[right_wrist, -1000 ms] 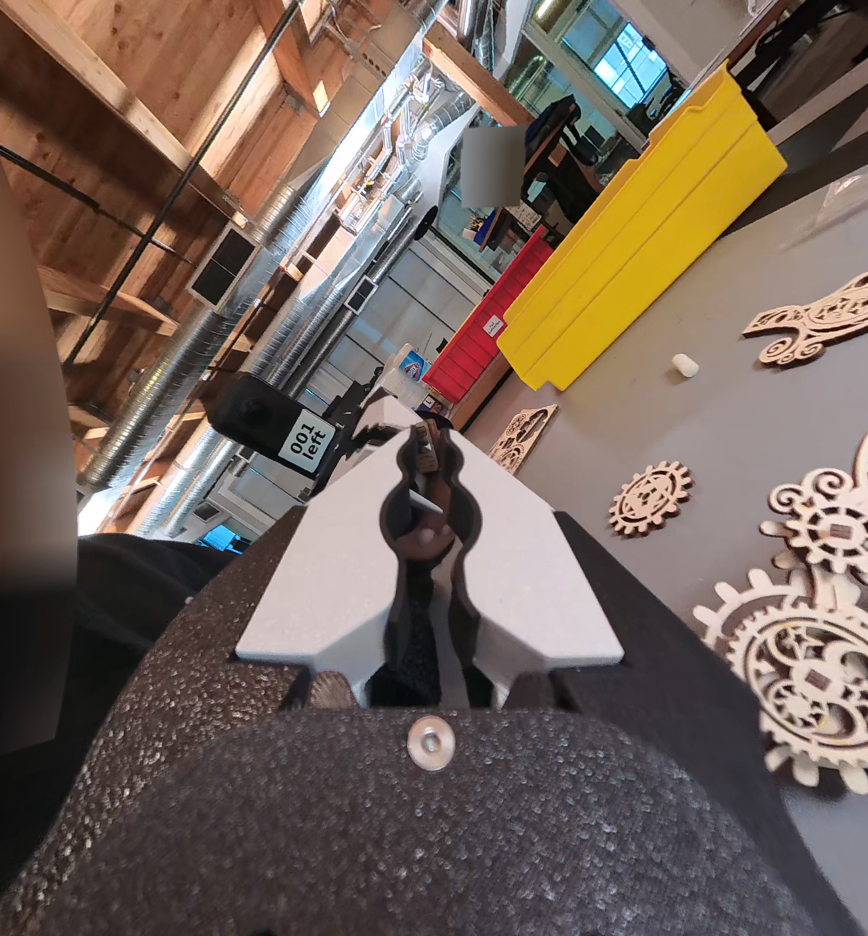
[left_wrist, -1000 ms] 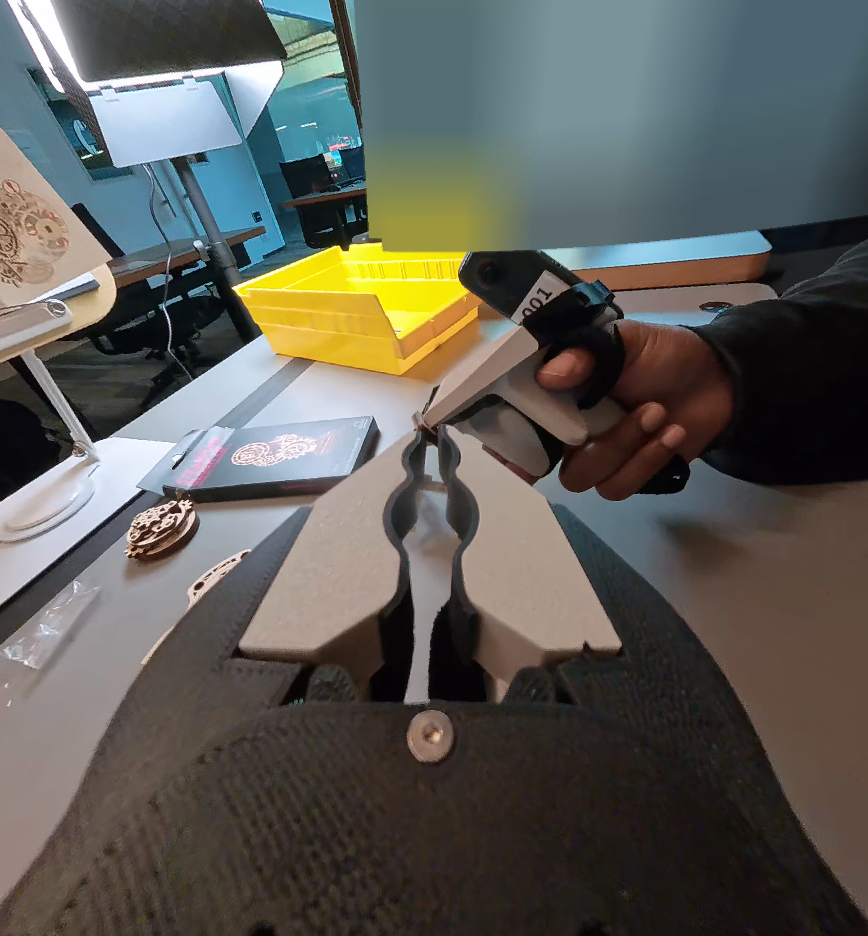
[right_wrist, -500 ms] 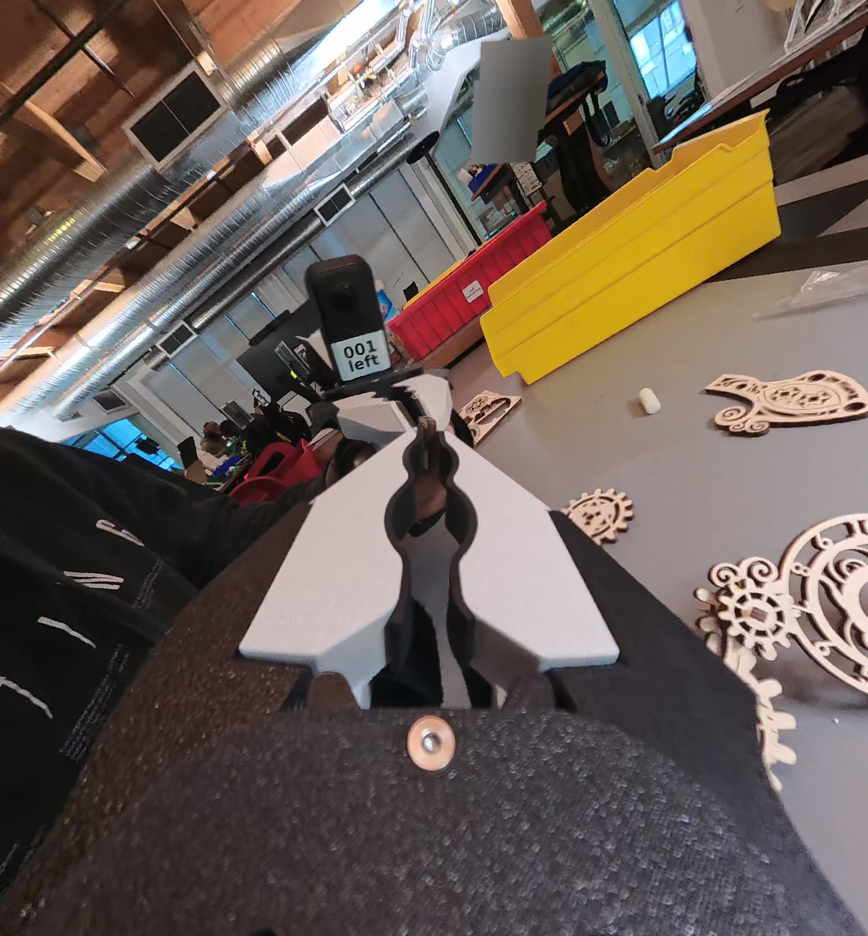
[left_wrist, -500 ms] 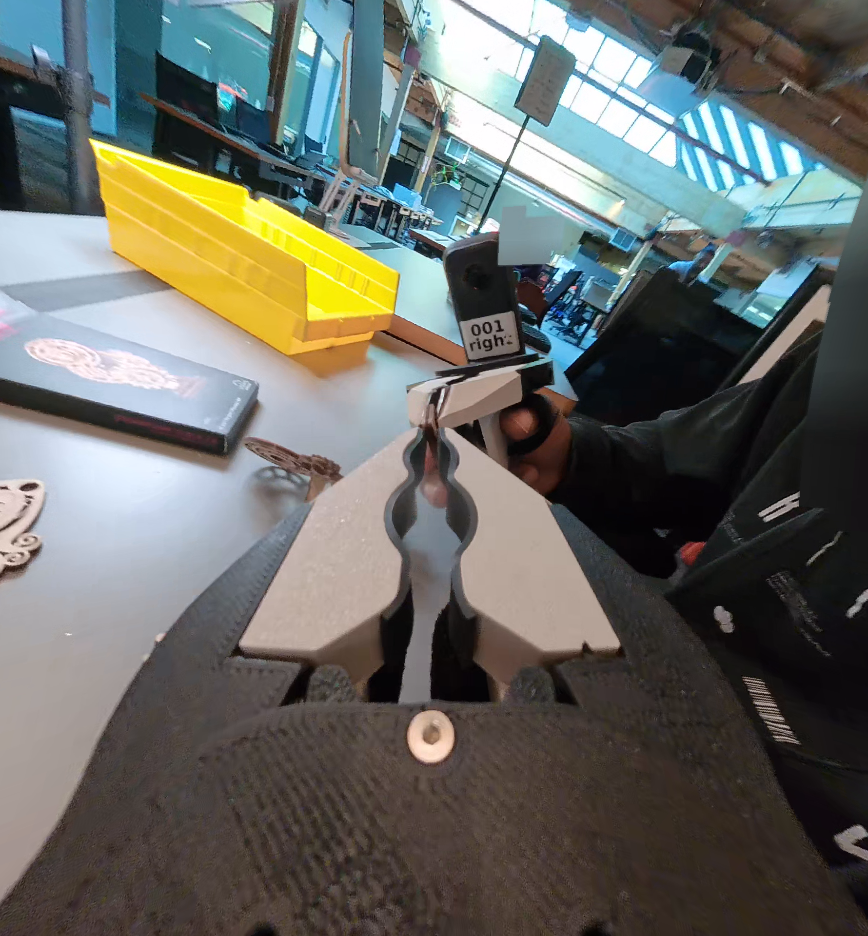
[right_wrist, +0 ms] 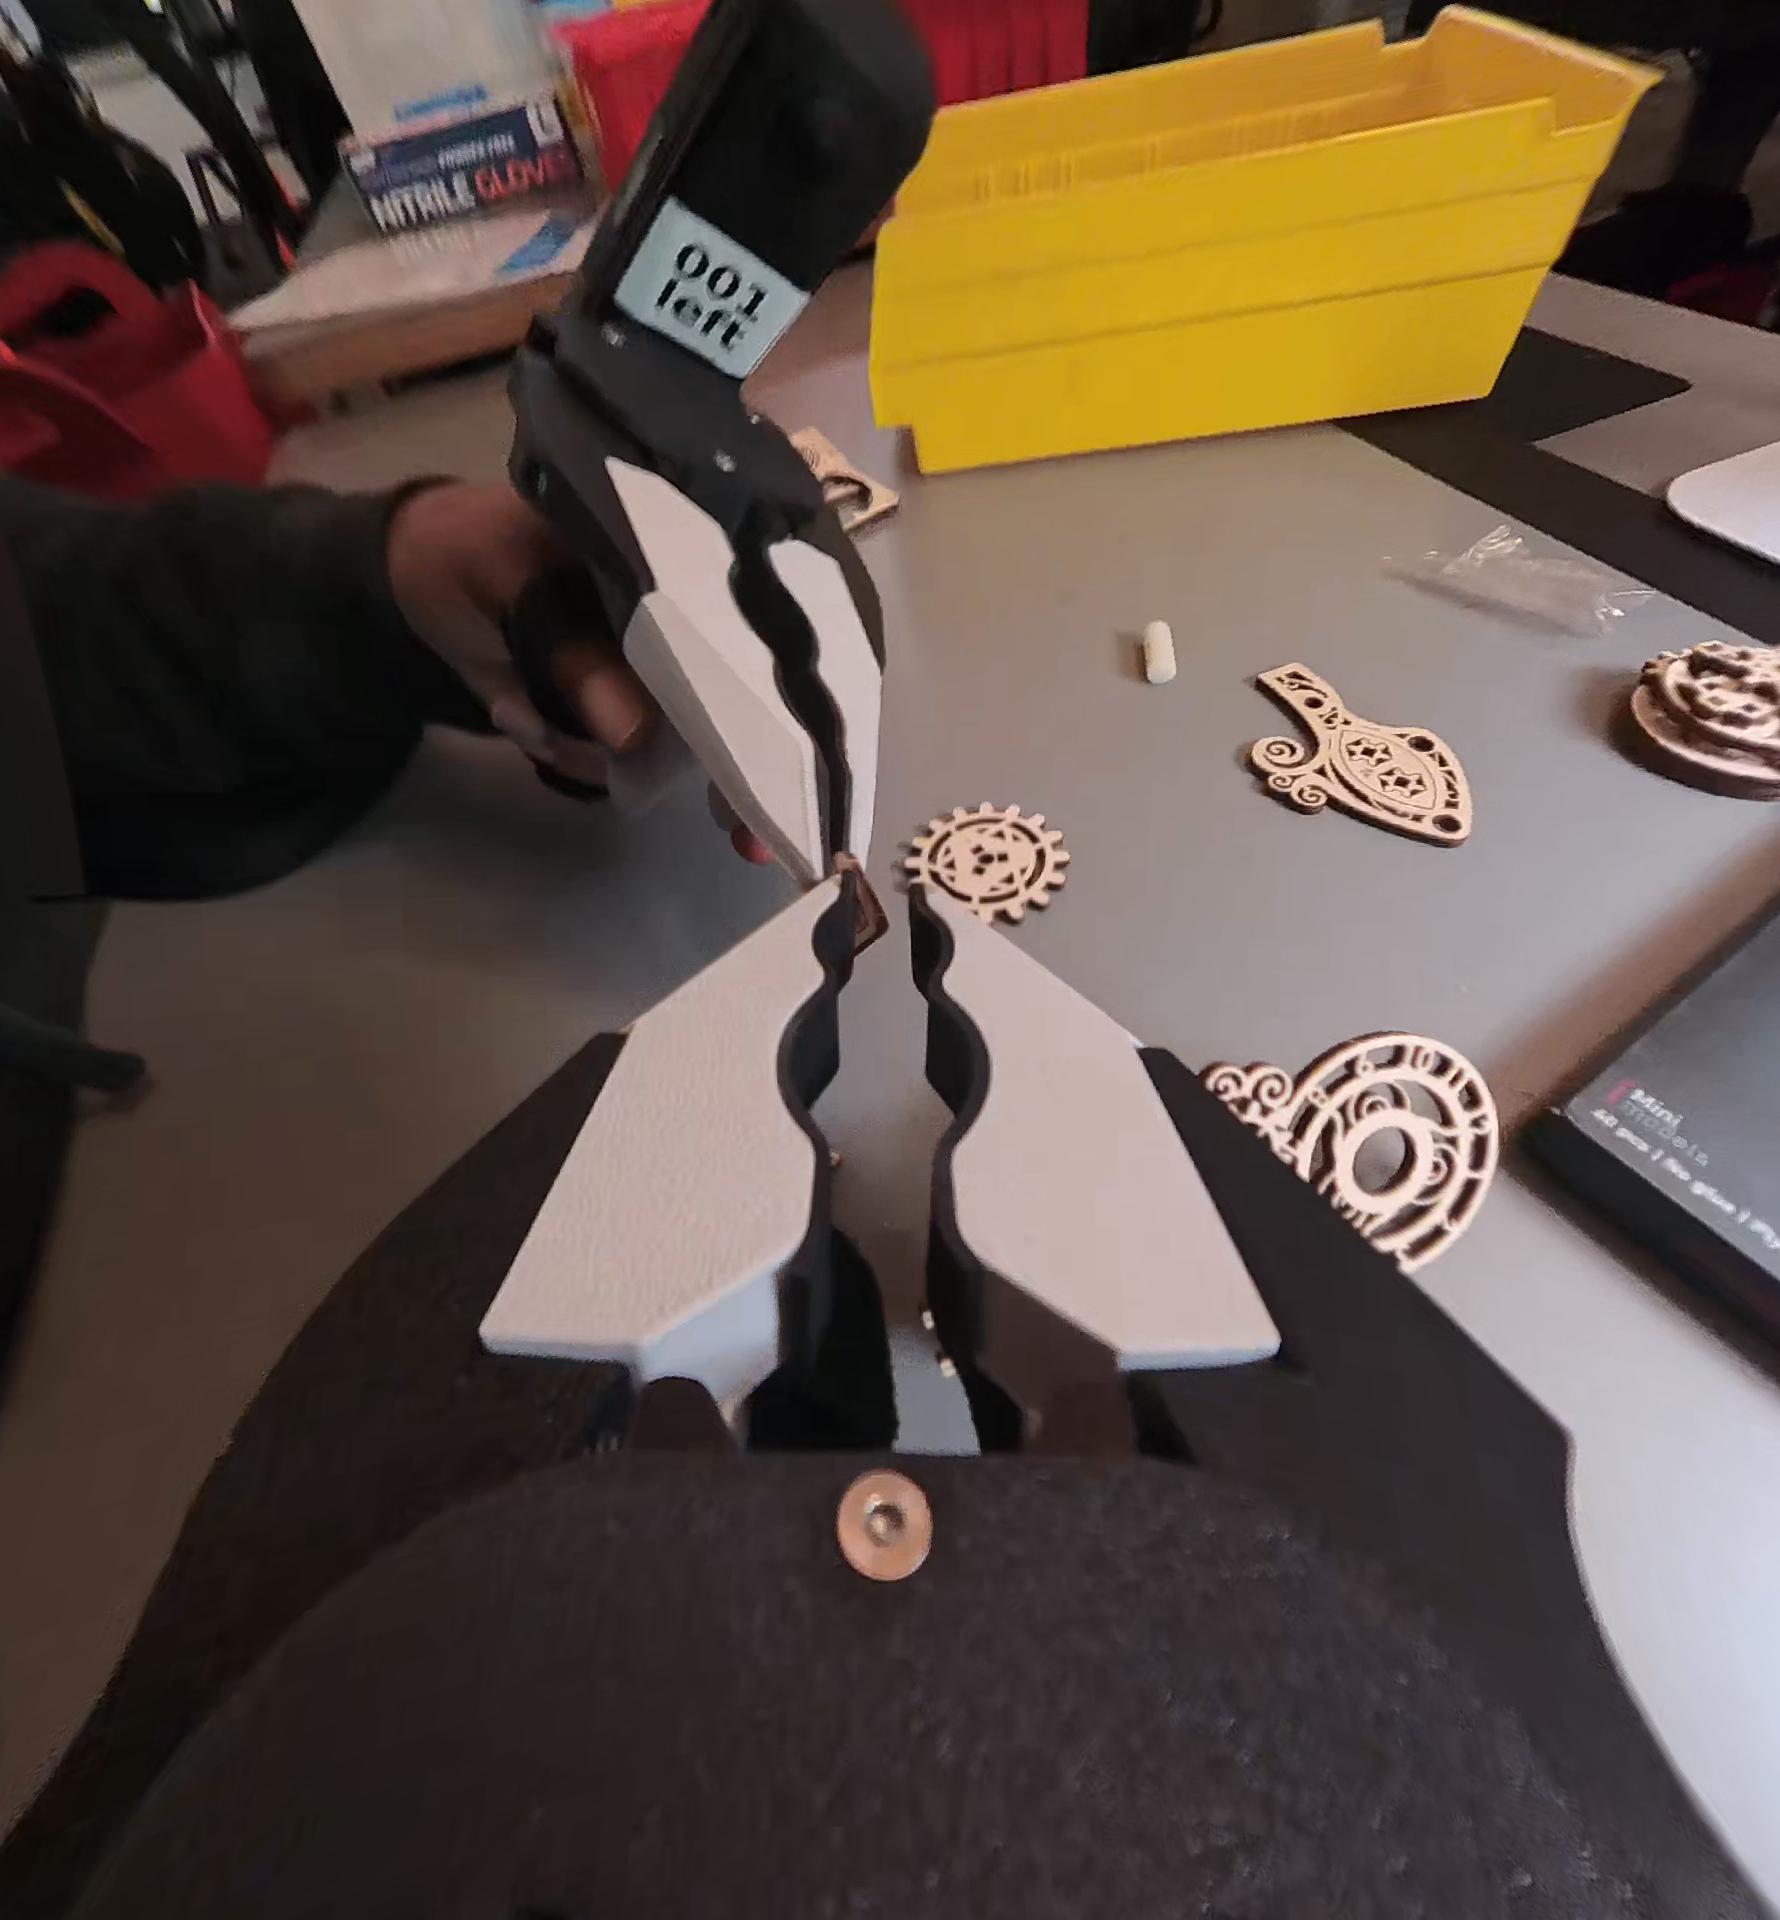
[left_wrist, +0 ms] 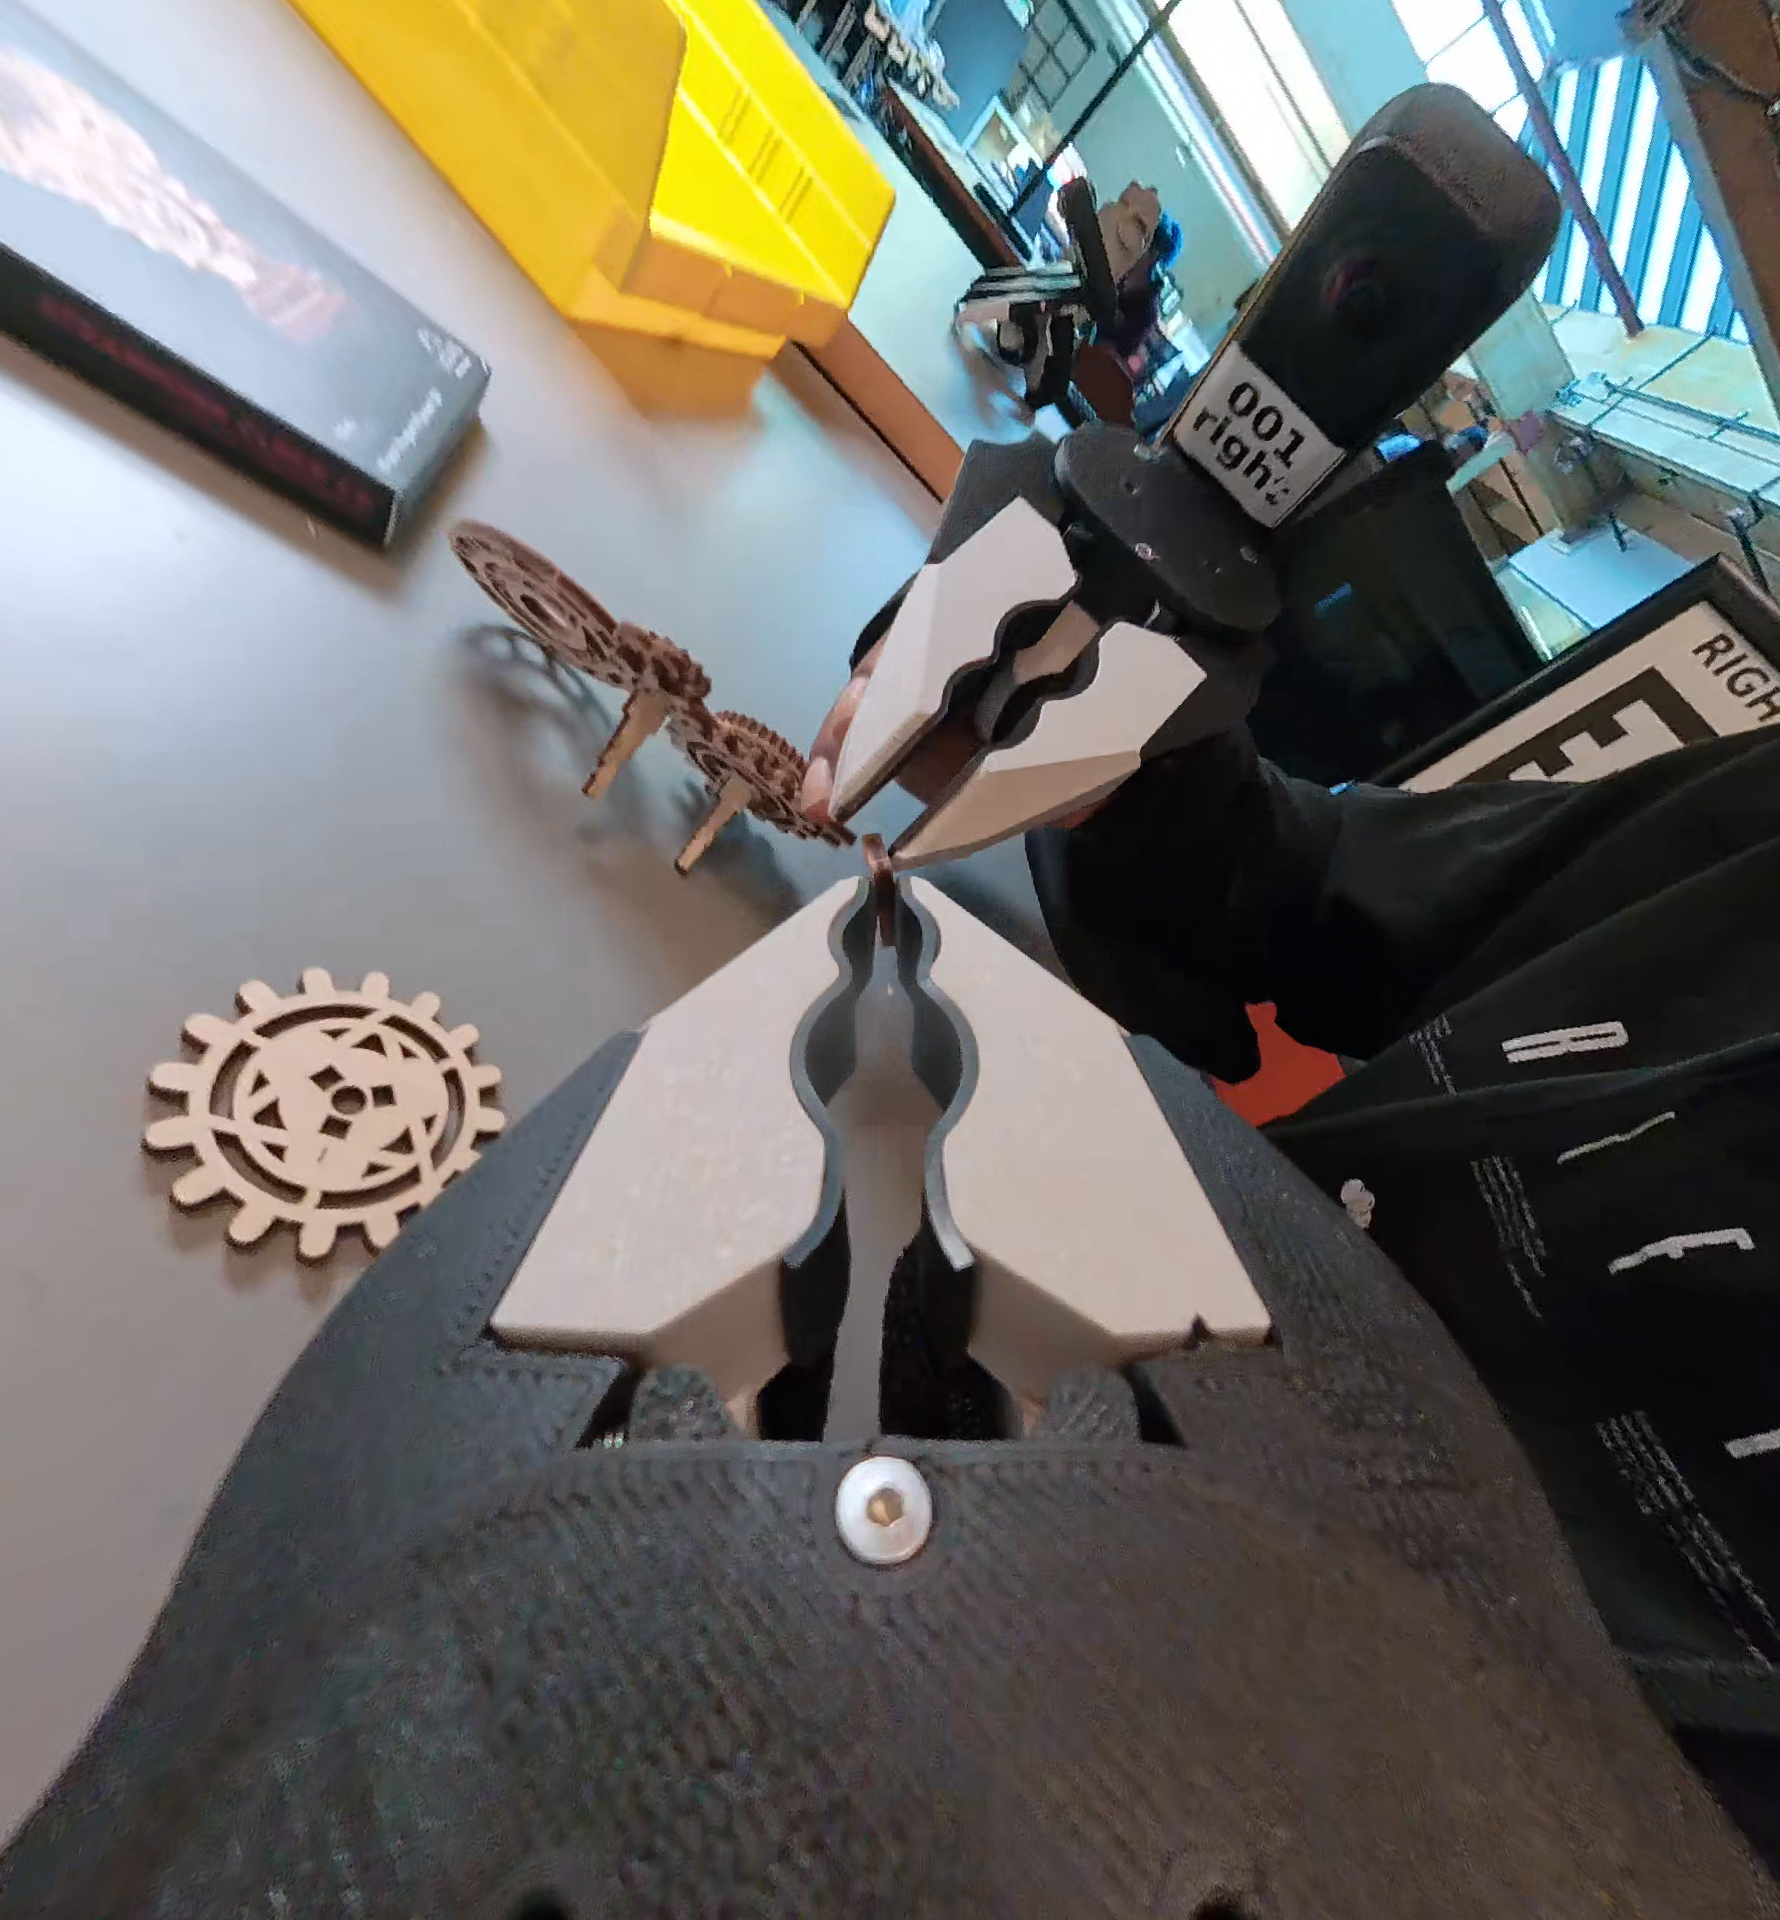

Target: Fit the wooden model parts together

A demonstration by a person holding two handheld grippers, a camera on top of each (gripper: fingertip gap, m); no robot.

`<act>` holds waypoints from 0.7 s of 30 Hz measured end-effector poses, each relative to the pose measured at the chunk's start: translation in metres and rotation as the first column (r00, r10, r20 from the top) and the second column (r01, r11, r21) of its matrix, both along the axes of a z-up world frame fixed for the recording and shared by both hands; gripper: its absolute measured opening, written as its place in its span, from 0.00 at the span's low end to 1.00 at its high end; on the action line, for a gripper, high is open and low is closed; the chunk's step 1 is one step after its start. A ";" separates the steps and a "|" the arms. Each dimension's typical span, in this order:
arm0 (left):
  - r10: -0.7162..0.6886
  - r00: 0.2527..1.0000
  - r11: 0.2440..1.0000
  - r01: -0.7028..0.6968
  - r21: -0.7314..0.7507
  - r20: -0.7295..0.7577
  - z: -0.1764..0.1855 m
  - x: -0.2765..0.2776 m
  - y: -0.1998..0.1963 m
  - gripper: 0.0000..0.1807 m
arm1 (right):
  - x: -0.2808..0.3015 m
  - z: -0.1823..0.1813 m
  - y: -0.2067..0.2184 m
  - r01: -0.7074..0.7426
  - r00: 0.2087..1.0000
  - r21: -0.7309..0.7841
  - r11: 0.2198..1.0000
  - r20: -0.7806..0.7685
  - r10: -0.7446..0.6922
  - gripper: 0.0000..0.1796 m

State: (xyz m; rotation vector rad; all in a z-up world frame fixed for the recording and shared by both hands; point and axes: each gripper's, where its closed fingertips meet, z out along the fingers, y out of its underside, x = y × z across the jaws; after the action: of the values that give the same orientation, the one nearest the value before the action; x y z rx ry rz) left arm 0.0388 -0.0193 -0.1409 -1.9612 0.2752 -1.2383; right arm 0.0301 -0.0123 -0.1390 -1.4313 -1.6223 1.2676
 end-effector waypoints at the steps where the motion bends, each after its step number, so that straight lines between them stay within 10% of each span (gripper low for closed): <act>1: -0.015 1.000 1.000 0.015 -0.009 -0.006 -0.002 0.001 -0.002 0.01 | 0.001 -0.002 -0.002 -0.017 1.000 0.030 0.999 0.011 0.017 0.04; 21: -0.264 0.952 0.965 0.261 -0.040 -0.158 -0.012 0.021 -0.036 0.01 | 0.019 -0.016 -0.040 -0.262 0.963 0.249 0.933 0.127 0.237 0.03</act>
State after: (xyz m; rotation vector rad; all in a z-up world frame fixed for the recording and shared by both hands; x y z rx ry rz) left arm 0.0598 -0.0554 -0.1526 -2.0948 0.6269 -1.2489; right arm 0.0493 -0.0525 -0.1552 -1.1637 -2.0053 1.0786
